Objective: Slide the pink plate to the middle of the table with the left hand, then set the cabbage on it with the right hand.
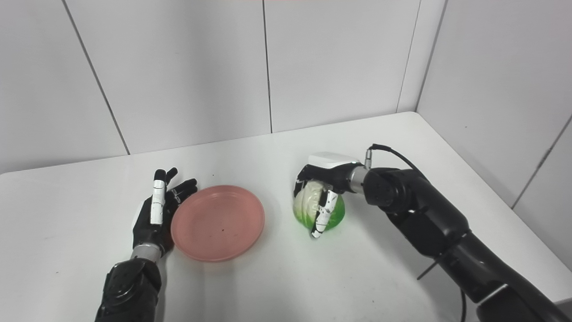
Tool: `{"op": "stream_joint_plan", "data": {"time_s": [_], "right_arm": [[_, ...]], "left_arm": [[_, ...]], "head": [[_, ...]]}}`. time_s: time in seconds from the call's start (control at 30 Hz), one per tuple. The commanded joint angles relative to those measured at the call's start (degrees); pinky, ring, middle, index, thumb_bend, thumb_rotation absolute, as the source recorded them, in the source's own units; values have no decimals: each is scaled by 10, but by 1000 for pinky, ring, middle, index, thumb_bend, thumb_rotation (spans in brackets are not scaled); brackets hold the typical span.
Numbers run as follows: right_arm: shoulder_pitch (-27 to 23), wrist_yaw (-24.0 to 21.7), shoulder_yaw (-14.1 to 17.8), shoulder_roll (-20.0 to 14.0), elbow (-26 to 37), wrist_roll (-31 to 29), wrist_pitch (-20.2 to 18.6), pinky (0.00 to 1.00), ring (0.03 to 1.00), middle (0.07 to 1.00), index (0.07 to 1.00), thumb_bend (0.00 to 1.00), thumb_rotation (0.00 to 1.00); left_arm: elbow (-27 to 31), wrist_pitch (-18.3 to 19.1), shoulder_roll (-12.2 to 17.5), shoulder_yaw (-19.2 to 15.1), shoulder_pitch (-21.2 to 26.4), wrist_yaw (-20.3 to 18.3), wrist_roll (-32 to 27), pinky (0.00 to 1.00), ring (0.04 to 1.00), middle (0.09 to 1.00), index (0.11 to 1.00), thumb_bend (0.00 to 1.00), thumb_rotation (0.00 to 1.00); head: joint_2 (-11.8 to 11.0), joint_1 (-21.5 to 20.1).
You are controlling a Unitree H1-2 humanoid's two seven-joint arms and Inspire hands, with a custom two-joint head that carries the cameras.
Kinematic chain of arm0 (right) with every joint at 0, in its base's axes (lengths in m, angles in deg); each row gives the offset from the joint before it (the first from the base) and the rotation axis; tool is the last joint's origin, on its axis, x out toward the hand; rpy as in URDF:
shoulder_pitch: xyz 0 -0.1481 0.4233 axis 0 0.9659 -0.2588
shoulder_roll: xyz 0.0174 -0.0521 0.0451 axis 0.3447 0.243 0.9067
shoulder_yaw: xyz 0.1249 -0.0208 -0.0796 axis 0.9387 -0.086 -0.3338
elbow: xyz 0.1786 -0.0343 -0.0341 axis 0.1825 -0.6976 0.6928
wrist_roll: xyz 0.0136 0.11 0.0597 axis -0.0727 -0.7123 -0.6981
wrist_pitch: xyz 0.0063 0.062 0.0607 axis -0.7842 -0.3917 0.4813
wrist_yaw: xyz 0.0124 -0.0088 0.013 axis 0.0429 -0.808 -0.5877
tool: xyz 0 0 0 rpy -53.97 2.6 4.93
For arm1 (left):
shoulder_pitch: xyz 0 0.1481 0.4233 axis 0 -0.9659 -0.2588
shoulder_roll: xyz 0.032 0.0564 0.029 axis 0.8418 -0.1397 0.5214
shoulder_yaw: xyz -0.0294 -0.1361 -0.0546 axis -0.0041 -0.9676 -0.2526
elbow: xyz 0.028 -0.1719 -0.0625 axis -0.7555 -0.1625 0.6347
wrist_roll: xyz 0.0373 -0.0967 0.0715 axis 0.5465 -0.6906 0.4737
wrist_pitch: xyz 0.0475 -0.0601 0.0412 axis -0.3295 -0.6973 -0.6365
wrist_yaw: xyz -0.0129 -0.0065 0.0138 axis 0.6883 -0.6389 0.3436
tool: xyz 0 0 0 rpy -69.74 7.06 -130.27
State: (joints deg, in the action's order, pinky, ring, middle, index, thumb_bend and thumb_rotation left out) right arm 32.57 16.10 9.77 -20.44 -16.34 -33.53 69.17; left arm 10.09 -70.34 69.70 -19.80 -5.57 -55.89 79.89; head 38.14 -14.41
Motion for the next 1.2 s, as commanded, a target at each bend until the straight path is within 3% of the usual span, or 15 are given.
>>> {"op": "stream_joint_plan", "data": {"time_s": [0.0, 0.27, 0.57, 0.9, 1.07, 1.17], "right_arm": [[-55, -11, 15, -9, 38, -6, -9, 160, 209, 306, 476, 521, 126], [-125, -56, 24, 1, 95, -14, -44, 159, 216, 323, 479, 520, 129], [-180, -70, 15, 22, 122, -27, -17, 169, 223, 308, 475, 522, 130], [-188, -49, 19, 55, 118, -41, 29, 183, 243, 322, 476, 522, 129], [-174, -30, 24, 80, 104, -47, 23, 176, 234, 330, 478, 521, 130], [-162, -10, 21, 97, 88, -41, 28, 224, 293, 416, 517, 525, 13]], "left_arm": [[-8, 14, -7, 2, -2, 3, -3, 824, 765, 722, 892, 919, 905], [-9, 17, -8, 1, 0, 4, -2, 809, 763, 723, 900, 922, 906], [-19, 9, -19, -1, 4, 7, -3, 784, 764, 716, 886, 922, 895], [-39, -8, -35, 6, 7, 21, 9, 803, 755, 703, 877, 917, 905], [-49, -17, -46, 9, 10, 31, 13, 803, 749, 697, 878, 914, 905], [-52, -19, -49, 11, 11, 34, 11, 804, 752, 696, 885, 906, 905]], "head": [[-1, 0], [-1, 1], [-1, 30], [-5, 93], [-10, 129], [-11, 136]]}}
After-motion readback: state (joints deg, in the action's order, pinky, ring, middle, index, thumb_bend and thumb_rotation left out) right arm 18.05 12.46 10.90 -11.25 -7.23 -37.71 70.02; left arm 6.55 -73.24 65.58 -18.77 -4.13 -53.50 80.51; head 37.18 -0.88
